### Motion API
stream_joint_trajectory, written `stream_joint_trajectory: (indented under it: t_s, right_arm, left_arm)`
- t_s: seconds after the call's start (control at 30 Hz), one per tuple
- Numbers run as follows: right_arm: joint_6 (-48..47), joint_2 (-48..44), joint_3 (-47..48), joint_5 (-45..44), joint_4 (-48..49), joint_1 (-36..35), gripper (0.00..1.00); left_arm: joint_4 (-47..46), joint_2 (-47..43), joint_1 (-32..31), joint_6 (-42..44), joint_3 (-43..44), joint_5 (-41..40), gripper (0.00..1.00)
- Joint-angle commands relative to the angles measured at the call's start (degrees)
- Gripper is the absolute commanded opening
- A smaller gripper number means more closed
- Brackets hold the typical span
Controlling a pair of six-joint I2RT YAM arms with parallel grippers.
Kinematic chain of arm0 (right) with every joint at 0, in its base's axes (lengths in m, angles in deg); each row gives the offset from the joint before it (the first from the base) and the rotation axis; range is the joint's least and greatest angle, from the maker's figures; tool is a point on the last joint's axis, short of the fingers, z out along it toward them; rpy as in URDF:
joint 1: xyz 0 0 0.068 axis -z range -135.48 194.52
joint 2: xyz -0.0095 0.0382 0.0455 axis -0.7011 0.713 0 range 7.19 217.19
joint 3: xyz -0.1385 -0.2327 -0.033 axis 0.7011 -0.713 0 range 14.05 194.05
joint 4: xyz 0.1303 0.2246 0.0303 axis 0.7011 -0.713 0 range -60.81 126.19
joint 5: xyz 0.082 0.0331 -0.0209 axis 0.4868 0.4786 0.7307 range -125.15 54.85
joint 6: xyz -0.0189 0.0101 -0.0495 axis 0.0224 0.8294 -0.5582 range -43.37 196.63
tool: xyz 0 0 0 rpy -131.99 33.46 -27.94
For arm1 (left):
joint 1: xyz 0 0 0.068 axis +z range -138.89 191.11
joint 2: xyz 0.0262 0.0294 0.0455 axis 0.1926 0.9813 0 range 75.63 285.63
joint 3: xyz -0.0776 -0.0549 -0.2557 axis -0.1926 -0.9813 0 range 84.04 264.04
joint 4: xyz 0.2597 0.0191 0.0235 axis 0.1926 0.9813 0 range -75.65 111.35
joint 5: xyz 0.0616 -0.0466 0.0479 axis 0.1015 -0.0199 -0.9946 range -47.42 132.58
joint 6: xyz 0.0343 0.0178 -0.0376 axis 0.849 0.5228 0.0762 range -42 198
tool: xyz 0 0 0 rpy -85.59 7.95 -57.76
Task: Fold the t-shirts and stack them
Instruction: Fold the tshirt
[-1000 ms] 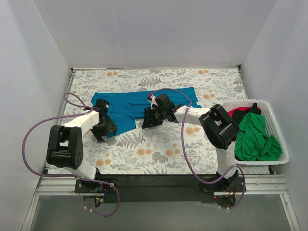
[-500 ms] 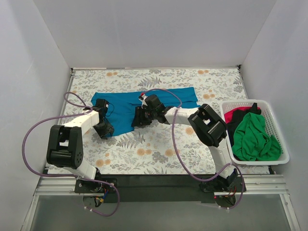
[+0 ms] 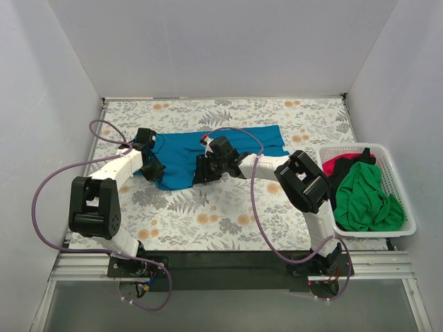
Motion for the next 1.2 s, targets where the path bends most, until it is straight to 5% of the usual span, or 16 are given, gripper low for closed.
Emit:
stream_joint_trajectory:
  t_s: [0.0, 0.4, 0.93, 1.17]
  right_arm:
    - [-6.1, -5.2, -0.5, -1.7, -4.3, 0.9, 0.5]
    - [-13.9, -17.3, -8.1, -2.8, -10.0, 3.1, 0.5]
    - [-18.4, -30.1, -19.0, -7.8, -16.0, 7.7, 0.5]
    - [-18.8, -31.4, -20.2, -8.4, -16.9, 9.6, 0.5]
  left_arm:
    - [-0.7, -0.3, -0.2, 0.2, 5.4, -0.4, 0.0]
    - [-2.9, 4.8, -0.2, 1.3, 17.4, -2.7, 0.0]
    - [-8.4, 26.5, -0.1, 3.2, 44.0, -6.5, 0.0]
    - [-11.0, 31.6, 0.1, 3.7, 48.3, -4.7, 0.0]
